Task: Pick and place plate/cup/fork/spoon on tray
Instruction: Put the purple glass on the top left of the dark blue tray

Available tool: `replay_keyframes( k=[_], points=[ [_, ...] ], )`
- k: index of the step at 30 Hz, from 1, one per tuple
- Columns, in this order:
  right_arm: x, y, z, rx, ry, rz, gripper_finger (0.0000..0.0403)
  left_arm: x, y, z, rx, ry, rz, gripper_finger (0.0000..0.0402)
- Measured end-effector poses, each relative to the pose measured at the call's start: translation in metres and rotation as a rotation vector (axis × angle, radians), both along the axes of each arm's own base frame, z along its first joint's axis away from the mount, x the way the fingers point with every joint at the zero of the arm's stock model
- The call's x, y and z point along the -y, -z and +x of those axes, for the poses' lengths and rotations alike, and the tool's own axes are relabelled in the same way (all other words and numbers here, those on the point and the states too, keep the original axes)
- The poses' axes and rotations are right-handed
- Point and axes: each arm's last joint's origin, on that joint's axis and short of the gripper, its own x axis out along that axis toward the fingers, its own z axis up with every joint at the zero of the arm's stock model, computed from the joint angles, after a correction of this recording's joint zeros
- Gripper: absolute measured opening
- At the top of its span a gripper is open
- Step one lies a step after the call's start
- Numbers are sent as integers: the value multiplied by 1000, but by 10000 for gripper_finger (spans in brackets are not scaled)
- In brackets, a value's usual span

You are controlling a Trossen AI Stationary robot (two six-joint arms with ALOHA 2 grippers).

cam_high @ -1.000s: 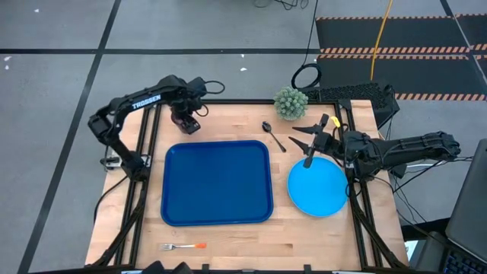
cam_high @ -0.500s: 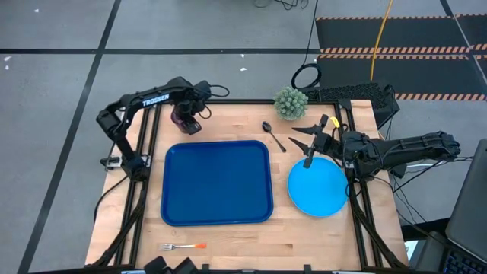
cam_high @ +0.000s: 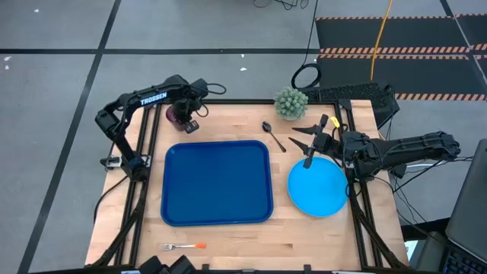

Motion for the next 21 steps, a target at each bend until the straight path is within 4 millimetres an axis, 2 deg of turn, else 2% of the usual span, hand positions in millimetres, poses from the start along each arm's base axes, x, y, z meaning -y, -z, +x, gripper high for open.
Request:
replay_keyframes(
  k=[6, 15, 18, 21],
  points=[
    [0, 0, 0, 0, 0, -2, 151, 7, -7, -3, -10, -39, -86, 14],
    [0, 1, 0, -14, 0, -5, 151, 13, -50, 12, 22, -82, -36, 11],
    [0, 3, 0, -32, 1, -8, 151, 24, -58, 23, 35, -78, -16, 13],
    [1, 4, -1, -52, 50, -16, 151, 44, -58, 34, 7, -48, -31, 9]
  ],
)
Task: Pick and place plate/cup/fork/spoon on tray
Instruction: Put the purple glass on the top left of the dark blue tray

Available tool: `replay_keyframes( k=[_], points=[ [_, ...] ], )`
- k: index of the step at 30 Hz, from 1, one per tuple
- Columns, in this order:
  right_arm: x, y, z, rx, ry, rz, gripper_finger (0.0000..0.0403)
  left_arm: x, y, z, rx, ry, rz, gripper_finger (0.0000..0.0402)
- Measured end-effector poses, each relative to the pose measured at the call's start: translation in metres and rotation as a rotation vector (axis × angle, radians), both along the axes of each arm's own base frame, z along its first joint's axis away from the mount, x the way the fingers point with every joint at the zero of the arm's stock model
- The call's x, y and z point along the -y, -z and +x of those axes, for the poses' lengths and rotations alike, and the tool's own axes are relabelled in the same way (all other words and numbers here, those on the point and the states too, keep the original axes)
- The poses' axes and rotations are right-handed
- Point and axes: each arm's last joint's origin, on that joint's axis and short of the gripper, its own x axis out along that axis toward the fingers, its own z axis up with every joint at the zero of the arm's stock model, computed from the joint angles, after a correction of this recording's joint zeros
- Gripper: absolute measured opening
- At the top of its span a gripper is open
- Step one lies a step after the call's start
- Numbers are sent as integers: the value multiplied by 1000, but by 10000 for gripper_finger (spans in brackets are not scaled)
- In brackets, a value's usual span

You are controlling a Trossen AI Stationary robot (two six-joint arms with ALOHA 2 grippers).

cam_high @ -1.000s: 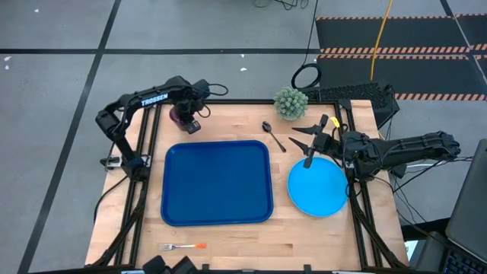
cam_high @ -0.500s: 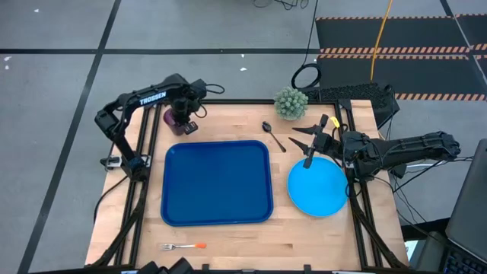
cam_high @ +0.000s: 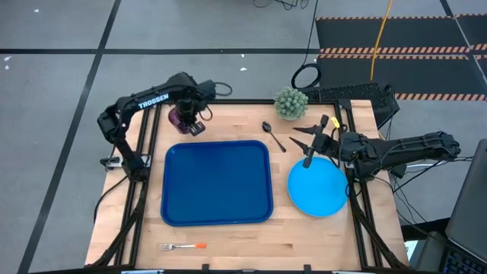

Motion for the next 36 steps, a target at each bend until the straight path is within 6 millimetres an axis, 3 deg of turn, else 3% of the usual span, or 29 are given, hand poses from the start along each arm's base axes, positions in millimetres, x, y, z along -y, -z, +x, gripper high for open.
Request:
replay_keyframes(
  k=[9, 15, 24, 30, 36],
  points=[
    [4, 7, -4, -73, 163, -20, 151, 74, -6, 33, 49, 96, -40, 13],
    [4, 7, -4, -63, 160, 2, 151, 106, -14, 34, 65, 107, -8, 9],
    [4, 7, -4, -62, 158, 5, 151, 127, 4, 14, -15, 94, -15, 9],
    [4, 7, -4, -62, 157, 4, 151, 130, 23, -2, -51, 91, -22, 15],
    [4, 7, -4, -60, 158, 6, 151, 131, 37, -4, 29, 88, -41, 8]
  ],
)
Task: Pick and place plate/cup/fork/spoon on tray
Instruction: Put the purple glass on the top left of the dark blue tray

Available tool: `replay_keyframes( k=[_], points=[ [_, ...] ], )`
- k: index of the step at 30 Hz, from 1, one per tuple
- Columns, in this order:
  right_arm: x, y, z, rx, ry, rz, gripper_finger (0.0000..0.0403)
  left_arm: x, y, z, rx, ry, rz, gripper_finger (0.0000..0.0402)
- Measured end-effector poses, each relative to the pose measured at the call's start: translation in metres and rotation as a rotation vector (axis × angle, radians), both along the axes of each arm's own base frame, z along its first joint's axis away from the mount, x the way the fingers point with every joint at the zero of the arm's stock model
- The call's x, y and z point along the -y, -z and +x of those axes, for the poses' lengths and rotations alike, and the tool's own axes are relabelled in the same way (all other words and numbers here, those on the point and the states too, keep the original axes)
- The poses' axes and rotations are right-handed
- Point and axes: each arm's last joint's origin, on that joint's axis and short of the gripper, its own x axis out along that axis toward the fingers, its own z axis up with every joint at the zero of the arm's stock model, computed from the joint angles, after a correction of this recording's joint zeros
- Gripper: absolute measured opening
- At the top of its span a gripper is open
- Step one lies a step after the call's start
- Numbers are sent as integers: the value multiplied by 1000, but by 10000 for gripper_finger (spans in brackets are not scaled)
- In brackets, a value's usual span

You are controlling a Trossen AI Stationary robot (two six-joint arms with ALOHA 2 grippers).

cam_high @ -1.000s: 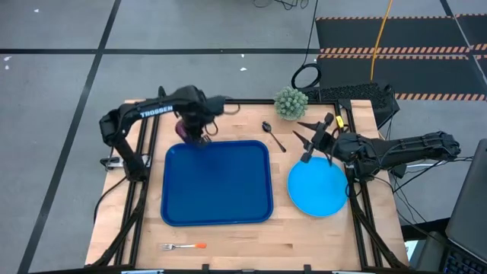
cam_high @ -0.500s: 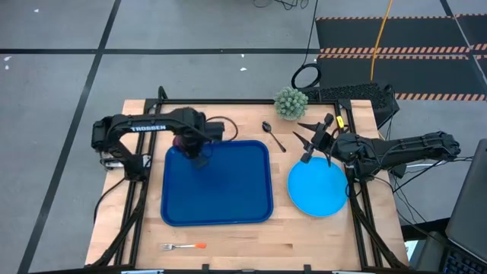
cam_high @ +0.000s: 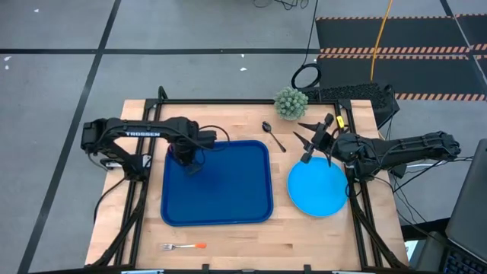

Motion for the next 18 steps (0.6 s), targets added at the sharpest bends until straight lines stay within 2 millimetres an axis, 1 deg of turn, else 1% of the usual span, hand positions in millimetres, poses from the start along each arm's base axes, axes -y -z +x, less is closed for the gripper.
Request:
replay_keyframes(
  k=[3, 8, 14, 18],
  points=[
    [0, 0, 0, 1, 0, 2, 151, 1, 7, -3, -9, -3, -9, 11],
    [0, 0, 0, 1, 0, 2, 151, 0, 11, -7, -33, -2, -6, 23],
    [0, 0, 0, 1, 0, 2, 151, -8, 11, -7, -22, 2, 27, 8],
    [0, 0, 0, 1, 0, 2, 151, -12, 11, -8, -22, -11, 27, 24]
  ],
)
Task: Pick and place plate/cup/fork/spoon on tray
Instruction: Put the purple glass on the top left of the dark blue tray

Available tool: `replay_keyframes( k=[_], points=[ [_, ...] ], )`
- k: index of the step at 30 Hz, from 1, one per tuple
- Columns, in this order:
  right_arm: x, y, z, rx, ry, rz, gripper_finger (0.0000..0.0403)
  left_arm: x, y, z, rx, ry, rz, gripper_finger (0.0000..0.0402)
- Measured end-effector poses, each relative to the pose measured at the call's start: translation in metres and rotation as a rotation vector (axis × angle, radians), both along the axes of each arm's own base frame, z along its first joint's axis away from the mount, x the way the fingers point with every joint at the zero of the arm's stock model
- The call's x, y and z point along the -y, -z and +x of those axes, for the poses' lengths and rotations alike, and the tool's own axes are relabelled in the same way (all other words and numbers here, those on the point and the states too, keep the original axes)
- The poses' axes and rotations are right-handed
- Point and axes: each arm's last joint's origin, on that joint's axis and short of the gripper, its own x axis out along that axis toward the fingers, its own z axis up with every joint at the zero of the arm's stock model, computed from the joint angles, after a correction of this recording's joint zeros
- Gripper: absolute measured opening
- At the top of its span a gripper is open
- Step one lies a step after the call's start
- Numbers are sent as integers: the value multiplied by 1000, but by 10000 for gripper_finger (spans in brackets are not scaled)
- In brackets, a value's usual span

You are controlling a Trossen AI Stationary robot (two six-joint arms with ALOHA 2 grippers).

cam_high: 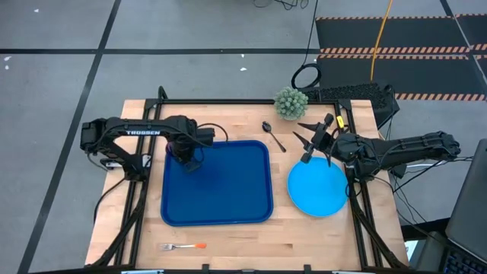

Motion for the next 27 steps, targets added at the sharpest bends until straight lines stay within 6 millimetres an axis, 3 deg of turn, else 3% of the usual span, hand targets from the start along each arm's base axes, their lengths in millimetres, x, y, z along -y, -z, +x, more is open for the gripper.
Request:
replay_keyframes(
  k=[10, 16, 27],
  points=[
    [0, 1, 0, -12, -1, -3, 151, 1, 0, 0, 5, 5, -28, 9],
    [0, 1, 0, -18, -1, -4, 151, 1, 0, 0, 6, 4, -28, 40],
    [0, 1, 0, -17, 0, -4, 151, 1, 0, -1, -4, 10, -30, 44]
  ],
)
